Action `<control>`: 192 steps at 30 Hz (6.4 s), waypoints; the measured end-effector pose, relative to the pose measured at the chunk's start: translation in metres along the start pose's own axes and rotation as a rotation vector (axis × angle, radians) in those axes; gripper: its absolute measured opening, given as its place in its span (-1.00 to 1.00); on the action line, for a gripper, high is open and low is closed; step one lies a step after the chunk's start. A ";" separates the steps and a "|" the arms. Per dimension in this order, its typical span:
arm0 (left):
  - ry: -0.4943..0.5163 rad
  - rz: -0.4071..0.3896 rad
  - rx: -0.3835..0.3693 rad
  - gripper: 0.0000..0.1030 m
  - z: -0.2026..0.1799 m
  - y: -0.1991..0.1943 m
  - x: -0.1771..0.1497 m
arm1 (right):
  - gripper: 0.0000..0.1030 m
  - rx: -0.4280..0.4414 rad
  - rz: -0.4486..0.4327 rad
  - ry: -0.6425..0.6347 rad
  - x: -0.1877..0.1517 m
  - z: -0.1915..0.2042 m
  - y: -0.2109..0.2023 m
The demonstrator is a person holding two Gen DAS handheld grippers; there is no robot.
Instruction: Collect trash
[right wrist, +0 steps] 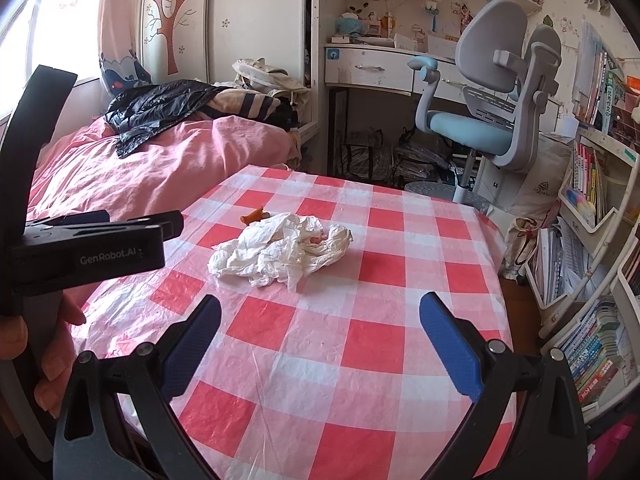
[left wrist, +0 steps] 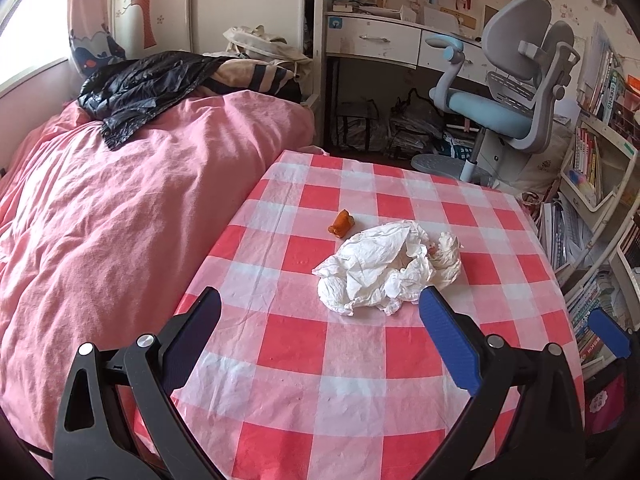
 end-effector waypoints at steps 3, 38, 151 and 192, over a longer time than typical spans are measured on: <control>-0.017 0.003 0.004 0.86 0.005 0.001 0.001 | 0.85 0.002 -0.001 0.002 0.001 0.000 0.000; 0.246 0.190 -0.047 0.67 -0.053 0.152 0.009 | 0.85 0.083 0.086 0.075 -0.013 -0.015 0.011; 0.002 0.201 -0.425 -0.95 -0.004 -0.086 -0.117 | 0.46 0.395 0.232 0.045 -0.137 0.079 -0.062; -0.078 0.092 -0.167 0.53 0.054 -0.103 -0.144 | 0.62 0.239 0.098 0.188 -0.116 0.028 -0.066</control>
Point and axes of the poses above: each gripper's, at about its wrist camera, not at the fingertips, and y roughly the way its jaws point, z to its left, x to its top, the point moved 10 cm from there along y, roughly the way its jaws point, and after that the axes turned 4 degrees about -y, right-handed, at the moved point
